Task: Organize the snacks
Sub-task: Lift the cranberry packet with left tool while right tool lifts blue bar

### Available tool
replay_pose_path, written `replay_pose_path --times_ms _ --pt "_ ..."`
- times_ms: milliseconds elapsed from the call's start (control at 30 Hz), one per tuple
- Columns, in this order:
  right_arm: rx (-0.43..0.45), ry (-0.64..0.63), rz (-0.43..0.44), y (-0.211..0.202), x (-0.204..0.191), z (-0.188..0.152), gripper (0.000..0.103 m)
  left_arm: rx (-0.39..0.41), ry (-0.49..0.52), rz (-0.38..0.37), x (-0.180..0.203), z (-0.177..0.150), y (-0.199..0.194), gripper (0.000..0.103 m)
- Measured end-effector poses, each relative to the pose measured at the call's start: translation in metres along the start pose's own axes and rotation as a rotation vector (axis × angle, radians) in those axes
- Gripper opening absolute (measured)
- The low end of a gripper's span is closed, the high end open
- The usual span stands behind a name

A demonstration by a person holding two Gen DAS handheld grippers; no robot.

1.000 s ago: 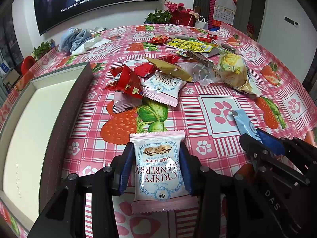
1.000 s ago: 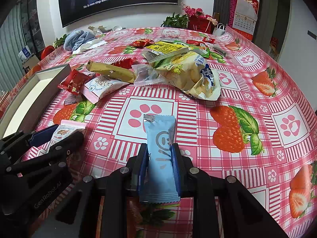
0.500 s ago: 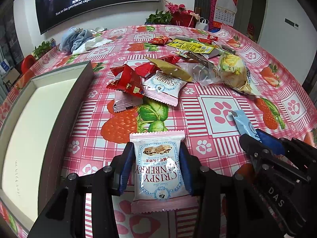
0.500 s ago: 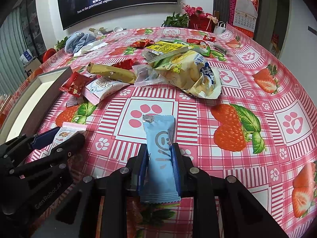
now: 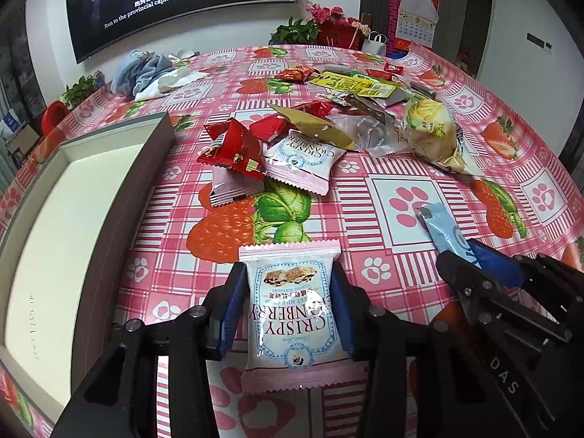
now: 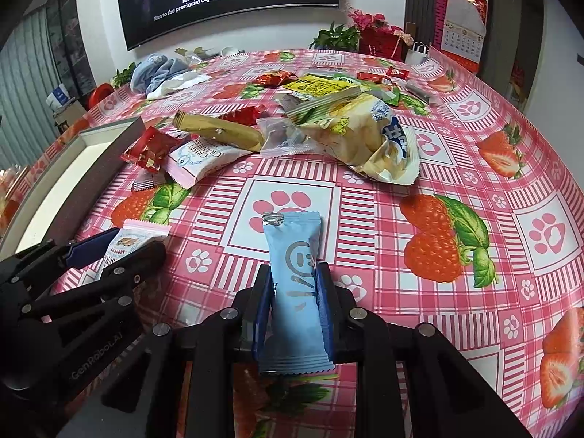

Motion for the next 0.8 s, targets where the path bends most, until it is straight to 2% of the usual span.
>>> replay_pose_path --times_ms 267,567,800 --pt "-0.006 0.003 -0.016 0.0015 -0.0006 0.0011 0.025 -0.001 0.001 -0.003 -0.0003 0.0001 -0.0001 0.048" --pt "-0.113 0.058 -0.067 0.0076 0.0001 0.0061 0.025 -0.007 0.008 -0.017 -0.0006 -0.0001 0.0012 0.048" --pt "-0.118 0.087 -0.082 0.0072 0.0022 0.0050 0.025 -0.008 0.015 -0.026 -0.0009 0.0001 0.0013 0.048"
Point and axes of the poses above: each gripper's, at about its wrist camera, not at the fingertips, and y roughly the way its jaws point, x to its right, z to its top, the point moved 8 cm from there along y, roughly the way its jaws point, and after that the axes turned 15 degrees about z, right-handed, at the moved point
